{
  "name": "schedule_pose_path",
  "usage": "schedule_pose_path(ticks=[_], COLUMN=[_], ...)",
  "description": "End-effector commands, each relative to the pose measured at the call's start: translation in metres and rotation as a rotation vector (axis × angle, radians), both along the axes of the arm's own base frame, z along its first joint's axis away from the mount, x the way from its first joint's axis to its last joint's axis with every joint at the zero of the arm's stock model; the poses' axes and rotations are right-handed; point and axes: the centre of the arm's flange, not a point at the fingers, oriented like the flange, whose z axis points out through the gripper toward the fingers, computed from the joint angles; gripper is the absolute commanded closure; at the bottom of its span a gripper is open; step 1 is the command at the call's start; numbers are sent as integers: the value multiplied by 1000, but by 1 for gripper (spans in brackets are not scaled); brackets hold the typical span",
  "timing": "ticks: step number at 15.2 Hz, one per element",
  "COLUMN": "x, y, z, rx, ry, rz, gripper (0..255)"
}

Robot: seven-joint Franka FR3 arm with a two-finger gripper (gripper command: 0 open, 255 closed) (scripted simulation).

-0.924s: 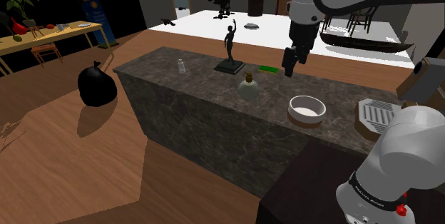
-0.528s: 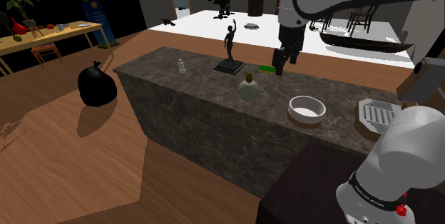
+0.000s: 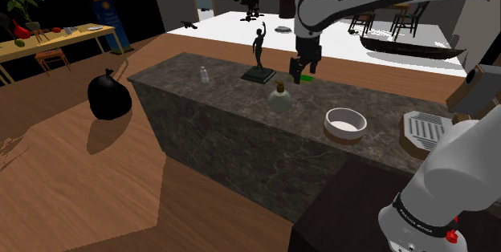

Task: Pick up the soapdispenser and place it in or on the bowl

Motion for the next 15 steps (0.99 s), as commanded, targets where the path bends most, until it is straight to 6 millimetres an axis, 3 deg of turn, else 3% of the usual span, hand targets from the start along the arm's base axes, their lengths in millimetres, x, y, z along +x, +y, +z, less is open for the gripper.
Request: schedule_pose_path(ticks=[1,15], x=[23,171], y=[-11,-97], z=[-13,-103], rx=[5,44], ry=[7,54], rz=[-12,-97], gripper=[0,0])
